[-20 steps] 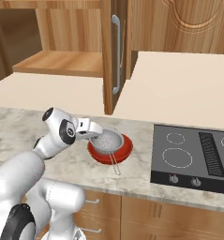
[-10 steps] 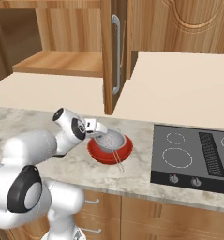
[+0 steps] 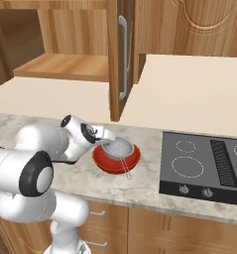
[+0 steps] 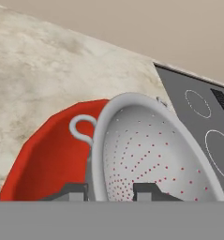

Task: Open the cabinet and setup a tea strainer by placing it in the bowl upright.

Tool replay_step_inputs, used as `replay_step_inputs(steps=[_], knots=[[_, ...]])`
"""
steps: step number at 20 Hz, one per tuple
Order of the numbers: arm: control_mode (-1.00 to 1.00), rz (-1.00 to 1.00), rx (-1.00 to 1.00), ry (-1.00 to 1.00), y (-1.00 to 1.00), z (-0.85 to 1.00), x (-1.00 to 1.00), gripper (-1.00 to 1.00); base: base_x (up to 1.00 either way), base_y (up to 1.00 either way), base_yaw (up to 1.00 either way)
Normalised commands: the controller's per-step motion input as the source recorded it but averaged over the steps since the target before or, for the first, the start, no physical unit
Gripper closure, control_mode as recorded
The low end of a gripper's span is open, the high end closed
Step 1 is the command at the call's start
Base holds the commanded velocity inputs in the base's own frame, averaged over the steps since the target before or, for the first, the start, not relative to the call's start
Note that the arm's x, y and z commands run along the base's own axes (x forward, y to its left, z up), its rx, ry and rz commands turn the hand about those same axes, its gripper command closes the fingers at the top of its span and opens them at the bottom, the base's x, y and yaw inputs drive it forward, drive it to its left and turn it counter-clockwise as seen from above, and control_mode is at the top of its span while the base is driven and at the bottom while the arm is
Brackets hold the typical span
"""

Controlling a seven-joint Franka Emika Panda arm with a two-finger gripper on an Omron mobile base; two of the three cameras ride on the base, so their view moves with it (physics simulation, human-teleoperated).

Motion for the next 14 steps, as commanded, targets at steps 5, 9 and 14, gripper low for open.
replay_step_inputs(steps=[5,9,14], knots=[[-1.00,0.00,0.00,0.00,0.00,-0.38,0.21,1.00,0.00,0.00,0.00],[-1.00,0.00,0.00,0.00,0.00,-0.42,0.13,1.00,0.00,0.00,0.00],[-1.00,0.00,0.00,0.00,0.00,-0.20,0.03,1.00,0.00,0.00,0.00]])
